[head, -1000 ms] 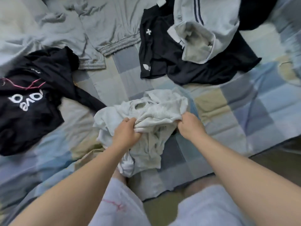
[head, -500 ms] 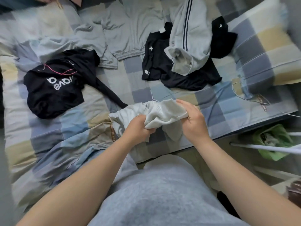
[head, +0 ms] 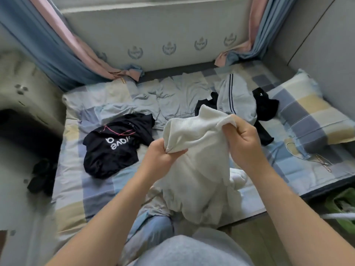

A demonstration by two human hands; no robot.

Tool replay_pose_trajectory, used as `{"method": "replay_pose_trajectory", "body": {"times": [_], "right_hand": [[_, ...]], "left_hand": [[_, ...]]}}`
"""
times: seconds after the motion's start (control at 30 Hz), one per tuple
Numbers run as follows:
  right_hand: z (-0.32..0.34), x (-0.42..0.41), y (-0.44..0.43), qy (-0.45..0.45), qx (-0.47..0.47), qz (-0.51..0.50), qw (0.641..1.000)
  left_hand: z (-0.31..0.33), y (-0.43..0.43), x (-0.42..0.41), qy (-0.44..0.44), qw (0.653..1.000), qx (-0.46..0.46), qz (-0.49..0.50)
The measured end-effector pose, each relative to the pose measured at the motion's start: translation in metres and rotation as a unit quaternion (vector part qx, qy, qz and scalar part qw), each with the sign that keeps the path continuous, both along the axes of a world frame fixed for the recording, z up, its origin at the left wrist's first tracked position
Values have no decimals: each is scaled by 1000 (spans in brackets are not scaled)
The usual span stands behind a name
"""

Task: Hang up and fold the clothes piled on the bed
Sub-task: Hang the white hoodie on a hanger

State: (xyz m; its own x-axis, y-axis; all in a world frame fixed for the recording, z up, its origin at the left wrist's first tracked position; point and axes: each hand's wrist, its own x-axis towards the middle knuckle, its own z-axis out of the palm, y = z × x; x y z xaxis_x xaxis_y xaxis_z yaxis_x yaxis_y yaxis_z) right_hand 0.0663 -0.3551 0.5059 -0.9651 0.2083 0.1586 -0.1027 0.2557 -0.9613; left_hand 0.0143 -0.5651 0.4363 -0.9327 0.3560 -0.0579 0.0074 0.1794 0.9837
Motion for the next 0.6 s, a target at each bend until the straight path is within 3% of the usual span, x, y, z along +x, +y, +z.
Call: {"method": "replay_pose_trajectory", "body": {"times": [0.3,0.6], "right_hand": [[120,-58,-44,154,62,7,986],[252,-90,-12,316,97,-32,943]], "left_hand": [[133,-38,-52,165,976,116,85],[289,-14,-83,284,936,125,166]]}}
